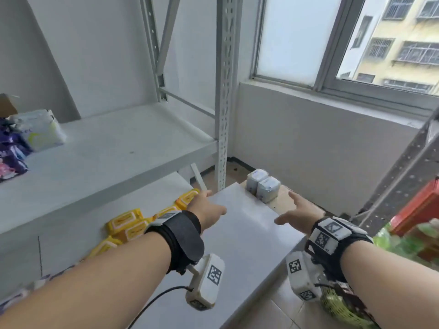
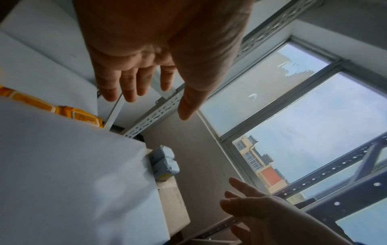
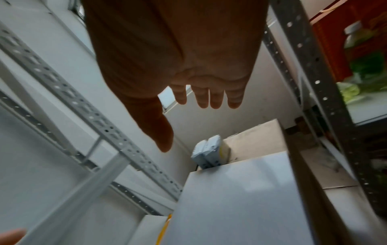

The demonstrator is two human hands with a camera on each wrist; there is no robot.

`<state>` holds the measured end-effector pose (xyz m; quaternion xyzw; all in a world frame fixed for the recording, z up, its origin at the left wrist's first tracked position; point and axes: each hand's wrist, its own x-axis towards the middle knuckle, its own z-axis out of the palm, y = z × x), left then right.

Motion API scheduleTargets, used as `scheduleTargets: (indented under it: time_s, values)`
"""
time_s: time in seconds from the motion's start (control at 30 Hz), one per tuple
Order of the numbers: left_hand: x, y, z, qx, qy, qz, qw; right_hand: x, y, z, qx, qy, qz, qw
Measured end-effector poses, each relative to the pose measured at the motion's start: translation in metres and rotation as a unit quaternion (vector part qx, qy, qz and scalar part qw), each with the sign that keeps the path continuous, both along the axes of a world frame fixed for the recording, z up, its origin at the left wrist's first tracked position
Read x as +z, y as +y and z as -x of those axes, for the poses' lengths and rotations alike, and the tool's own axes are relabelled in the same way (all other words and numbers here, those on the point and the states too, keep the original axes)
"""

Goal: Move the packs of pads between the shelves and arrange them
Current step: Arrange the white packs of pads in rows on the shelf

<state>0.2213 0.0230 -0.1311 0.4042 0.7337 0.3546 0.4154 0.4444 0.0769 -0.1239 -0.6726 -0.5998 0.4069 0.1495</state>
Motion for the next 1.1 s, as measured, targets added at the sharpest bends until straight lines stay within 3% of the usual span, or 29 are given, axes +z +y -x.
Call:
scheduleTargets:
  time_s: [0.2, 0.67, 0.9, 1.1]
  values:
    - [-0.051, 0.048, -0.027, 0.012, 0.009, 0.057, 0.998, -0.049, 0.055, -0.044, -0.017, -0.051, 0.012, 0.998]
    - [-0.156, 0.281, -0.075, 0.044, 0.044, 0.110, 0.992, -0.162, 0.273, -0.067, 0.027, -0.089, 0.040, 0.995]
    - [-0.192, 0.361, -0.102, 0.106, 0.040, 0.113, 0.987, -0.206, 0.344, -0.052, 0.107, -0.060, 0.040, 0.992]
    - [-0.225, 0.394, -0.107, 0.125, 0.068, 0.099, 0.985, -0.231, 0.378, -0.038, 0.205, -0.021, 0.034, 0.978]
